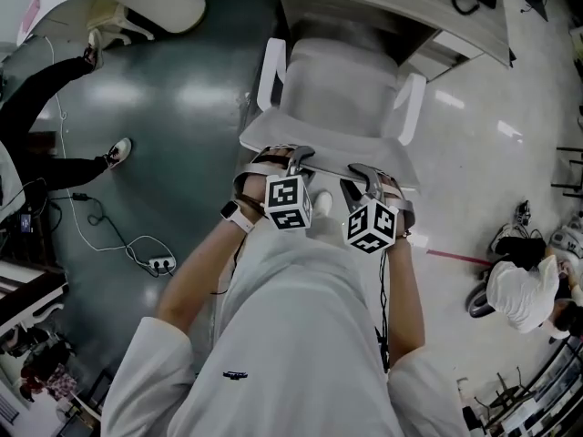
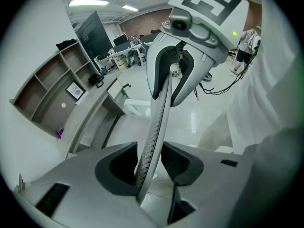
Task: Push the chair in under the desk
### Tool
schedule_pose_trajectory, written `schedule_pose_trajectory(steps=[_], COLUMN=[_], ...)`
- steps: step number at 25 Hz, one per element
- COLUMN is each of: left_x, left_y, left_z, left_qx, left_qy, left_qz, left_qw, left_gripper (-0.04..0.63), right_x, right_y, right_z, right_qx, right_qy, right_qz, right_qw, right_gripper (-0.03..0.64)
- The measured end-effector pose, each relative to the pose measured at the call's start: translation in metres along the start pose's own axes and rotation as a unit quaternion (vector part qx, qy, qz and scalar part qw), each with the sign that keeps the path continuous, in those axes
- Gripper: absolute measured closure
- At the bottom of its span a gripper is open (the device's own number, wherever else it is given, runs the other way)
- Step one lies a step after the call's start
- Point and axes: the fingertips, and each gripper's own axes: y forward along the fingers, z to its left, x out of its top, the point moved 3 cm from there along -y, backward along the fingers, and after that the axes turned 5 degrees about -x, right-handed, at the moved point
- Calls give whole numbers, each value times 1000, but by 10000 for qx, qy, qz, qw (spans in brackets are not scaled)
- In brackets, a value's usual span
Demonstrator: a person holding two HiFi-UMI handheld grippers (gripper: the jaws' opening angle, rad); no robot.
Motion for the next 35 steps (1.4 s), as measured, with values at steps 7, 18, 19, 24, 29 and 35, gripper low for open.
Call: schedule_pose_trajectory(steps=[7,18,19,24,29,35], left_x=[-2,0,1,8,13,22], left_y=[9,20,23,30,37,41], left_z=[25,71,75,101,126,147], left_qx=[60,160,194,306,330,398], left_qy=[80,80,94,133,149,279], left_qz=[52,54,42,6,-2,-99], left_qw=[9999,9998,9998,9994,9993,9988], left_gripper=[434,419,419,417,416,414], right_x=[6,15,15,16,19,19], right_y=[14,35,38,48,58,64], right_z=[-19,-56,-61,-87,-110,-132], right_qx=[-83,-281,-276,-285,-342,-379], right_qy=[56,47,60,84,96,213], right_qz=[-19,-50,-51,-50,-73,-40], right_qw=[9999,9996,9996,9995,9993,9990], right_gripper=[488,488,488,486,486,483])
